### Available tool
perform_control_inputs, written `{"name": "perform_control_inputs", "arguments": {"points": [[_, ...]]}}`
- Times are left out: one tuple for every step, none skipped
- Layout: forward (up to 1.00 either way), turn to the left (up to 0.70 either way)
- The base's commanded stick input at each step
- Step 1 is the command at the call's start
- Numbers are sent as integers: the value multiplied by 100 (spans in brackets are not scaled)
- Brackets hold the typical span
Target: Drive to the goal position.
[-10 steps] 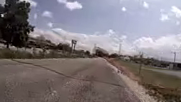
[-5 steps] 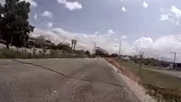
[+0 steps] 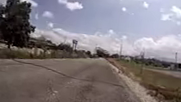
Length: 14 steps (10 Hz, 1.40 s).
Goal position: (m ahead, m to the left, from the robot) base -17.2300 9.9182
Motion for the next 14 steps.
{"name": "perform_control_inputs", "arguments": {"points": [[50,50],[50,50],[50,50],[28,50],[0,50],[0,50],[0,50],[0,50],[0,50],[0,50],[0,50],[0,50],[0,50],[0,50]]}}
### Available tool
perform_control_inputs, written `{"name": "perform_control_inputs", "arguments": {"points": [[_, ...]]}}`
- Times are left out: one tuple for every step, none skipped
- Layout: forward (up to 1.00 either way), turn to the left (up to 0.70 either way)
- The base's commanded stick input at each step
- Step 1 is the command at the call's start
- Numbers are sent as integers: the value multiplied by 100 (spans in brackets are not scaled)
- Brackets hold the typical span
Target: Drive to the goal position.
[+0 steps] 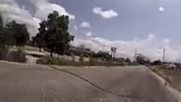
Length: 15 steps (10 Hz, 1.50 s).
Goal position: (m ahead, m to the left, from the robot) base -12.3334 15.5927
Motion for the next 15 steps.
{"name": "perform_control_inputs", "arguments": {"points": [[0,50],[0,50],[0,50],[0,50],[0,50],[0,50],[0,50],[0,50],[0,50],[0,50],[0,50],[0,50],[0,50],[0,50],[0,50]]}}
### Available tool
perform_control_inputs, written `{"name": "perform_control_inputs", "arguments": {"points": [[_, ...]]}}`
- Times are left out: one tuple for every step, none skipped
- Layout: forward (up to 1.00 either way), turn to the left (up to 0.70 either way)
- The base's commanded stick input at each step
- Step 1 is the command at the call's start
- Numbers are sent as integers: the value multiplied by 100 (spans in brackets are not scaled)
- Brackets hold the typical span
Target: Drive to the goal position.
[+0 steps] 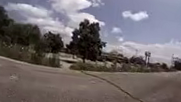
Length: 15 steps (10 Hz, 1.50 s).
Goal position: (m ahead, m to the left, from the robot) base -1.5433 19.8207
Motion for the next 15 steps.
{"name": "perform_control_inputs", "arguments": {"points": [[0,50],[0,50],[0,50],[0,50],[0,50],[0,50],[0,50],[0,50],[0,50],[0,50],[0,50],[0,50],[0,50],[0,50],[0,50]]}}
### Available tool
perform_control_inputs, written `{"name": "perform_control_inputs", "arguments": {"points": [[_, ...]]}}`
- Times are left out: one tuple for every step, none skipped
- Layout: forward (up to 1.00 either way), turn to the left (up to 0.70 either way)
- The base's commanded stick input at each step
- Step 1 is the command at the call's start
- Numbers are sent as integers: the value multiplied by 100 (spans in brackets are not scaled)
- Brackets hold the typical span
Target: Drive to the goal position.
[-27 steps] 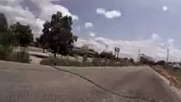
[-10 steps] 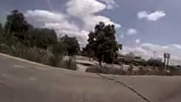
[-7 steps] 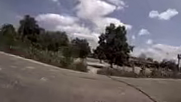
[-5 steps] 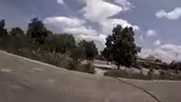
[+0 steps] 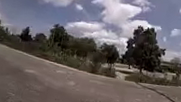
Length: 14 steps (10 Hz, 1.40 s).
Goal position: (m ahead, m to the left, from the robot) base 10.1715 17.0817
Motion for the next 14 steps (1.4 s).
{"name": "perform_control_inputs", "arguments": {"points": [[0,50],[0,50],[0,50],[0,50],[0,50],[0,50],[0,50],[0,50],[26,30],[50,8],[50,2],[50,0],[50,0],[50,0]]}}
